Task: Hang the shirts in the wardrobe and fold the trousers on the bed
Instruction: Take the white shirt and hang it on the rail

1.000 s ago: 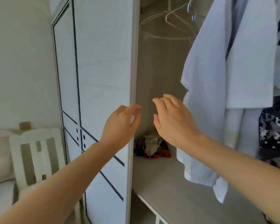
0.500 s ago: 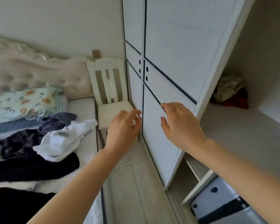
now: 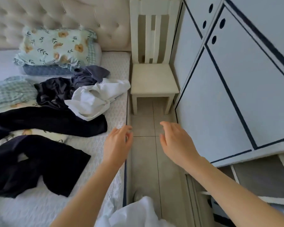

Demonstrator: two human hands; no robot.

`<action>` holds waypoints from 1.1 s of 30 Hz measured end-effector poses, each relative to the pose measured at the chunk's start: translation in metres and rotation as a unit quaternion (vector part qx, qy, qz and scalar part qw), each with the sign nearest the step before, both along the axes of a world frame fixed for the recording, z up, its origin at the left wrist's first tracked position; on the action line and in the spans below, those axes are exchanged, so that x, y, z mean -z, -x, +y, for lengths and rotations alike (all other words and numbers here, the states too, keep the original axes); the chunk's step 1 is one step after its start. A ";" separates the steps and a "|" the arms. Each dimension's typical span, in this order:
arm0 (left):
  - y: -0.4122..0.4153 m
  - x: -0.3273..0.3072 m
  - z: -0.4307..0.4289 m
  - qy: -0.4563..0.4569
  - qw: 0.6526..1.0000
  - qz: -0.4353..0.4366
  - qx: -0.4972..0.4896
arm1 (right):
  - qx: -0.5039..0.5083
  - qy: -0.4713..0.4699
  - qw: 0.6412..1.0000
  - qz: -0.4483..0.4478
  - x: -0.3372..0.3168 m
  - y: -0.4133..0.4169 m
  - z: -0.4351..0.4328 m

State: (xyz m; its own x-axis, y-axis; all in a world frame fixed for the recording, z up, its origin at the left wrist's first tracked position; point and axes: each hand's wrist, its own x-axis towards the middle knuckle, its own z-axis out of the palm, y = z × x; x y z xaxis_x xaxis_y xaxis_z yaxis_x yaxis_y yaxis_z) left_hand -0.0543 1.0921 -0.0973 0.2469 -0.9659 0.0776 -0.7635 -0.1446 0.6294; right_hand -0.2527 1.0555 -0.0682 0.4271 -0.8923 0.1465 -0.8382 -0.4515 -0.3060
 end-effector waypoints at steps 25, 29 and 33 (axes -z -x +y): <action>-0.126 0.097 -0.225 -0.230 0.929 -0.010 -0.289 | -0.245 -0.160 0.948 0.125 0.088 -0.152 -0.369; -0.143 0.106 -0.258 -0.248 0.914 -0.008 -0.321 | -0.265 -0.184 0.936 0.142 0.109 -0.190 -0.417; -0.172 0.115 -0.287 -0.265 0.903 -0.002 -0.338 | -0.293 -0.202 0.920 0.161 0.127 -0.241 -0.454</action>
State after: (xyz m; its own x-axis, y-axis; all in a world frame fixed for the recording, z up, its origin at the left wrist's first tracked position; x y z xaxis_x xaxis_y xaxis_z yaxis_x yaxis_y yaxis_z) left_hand 0.1173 0.8048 -0.2122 0.7949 -0.4964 -0.3489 -0.3899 -0.8585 0.3331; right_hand -0.0121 0.6013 -0.1954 0.8159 -0.4476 -0.3660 -0.5630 -0.7592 -0.3266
